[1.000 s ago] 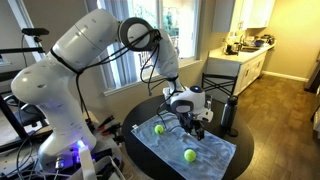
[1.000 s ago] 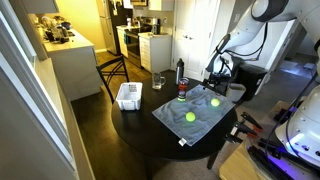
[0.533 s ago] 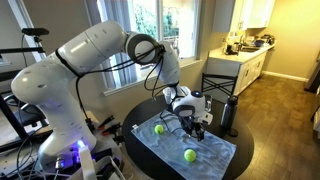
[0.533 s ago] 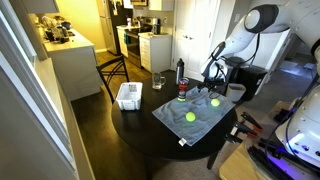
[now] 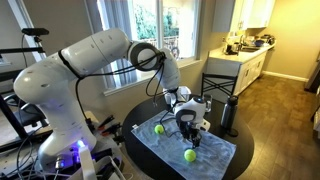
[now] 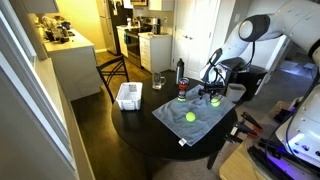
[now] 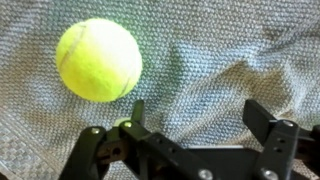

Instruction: Put a tennis ball in the small container

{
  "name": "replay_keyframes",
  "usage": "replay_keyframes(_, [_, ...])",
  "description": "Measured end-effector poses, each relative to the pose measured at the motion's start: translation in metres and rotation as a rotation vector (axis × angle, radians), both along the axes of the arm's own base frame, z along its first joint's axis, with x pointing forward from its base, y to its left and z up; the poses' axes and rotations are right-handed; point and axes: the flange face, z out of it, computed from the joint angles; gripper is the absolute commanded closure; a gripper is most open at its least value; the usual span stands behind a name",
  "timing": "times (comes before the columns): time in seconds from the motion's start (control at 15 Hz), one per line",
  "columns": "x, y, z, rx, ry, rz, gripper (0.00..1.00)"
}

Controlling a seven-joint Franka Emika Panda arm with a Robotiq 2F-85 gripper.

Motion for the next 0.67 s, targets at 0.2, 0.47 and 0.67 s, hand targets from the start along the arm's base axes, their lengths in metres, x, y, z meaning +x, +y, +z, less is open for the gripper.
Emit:
replay_keyframes(0.2, [-0.006, -0.009, -0.007, -0.024, 0.070, 0.011, 0.00])
replay_keyframes(0.47, [-0.010, -0.023, -0.005, -0.066, 0.130, 0.070, 0.00])
replay_keyframes(0.67, [-0.014, -0.034, -0.003, -0.099, 0.157, 0.109, 0.00])
